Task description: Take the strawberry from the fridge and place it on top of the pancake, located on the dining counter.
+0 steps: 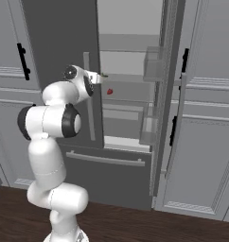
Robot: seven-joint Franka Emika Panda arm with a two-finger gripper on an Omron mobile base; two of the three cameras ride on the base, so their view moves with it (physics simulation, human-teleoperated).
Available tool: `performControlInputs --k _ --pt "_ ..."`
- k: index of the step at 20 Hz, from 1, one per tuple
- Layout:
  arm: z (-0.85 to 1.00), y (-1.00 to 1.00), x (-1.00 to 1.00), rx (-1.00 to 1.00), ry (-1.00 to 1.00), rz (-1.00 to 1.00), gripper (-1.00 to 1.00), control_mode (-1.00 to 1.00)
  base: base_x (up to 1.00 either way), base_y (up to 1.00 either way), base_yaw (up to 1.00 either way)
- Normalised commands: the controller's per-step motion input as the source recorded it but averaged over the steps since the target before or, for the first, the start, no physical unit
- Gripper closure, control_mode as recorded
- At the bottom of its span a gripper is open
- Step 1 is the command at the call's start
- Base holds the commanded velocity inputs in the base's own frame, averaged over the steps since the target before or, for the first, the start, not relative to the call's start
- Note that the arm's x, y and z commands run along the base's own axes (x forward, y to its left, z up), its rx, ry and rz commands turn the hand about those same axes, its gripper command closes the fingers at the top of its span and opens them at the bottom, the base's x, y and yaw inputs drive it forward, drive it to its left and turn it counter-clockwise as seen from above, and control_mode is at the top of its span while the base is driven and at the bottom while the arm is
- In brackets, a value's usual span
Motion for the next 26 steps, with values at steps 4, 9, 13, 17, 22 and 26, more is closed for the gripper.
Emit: performControlInputs --k 4,9,13,17,22,26 --pt "0.0 0.1 0.31 0.0 -0.14 0.0 -1.0 -1.0 0.0 0.0 0.0" --pt "0.0 0.23 0.49 0.0 -0.15 -0.04 1.0 -1.0 0.0 0.0 0.0" --pt "0.0 0.22 0.15 0.0 -0.07 -0.11 1.0 -1.0 0.0 0.0 0.0" --pt "0.0 0.01 -0.36 0.0 0.02 -0.2 1.0 -1.0 0.0 0.0 0.0" --pt "0.0 0.16 -0.73 0.0 0.03 -0.25 1.0 -1.0 0.0 0.0 0.0" --pt "0.0 0.2 -0.96 0.01 0.03 -0.23 1.0 -1.0 0.0 0.0 0.0"
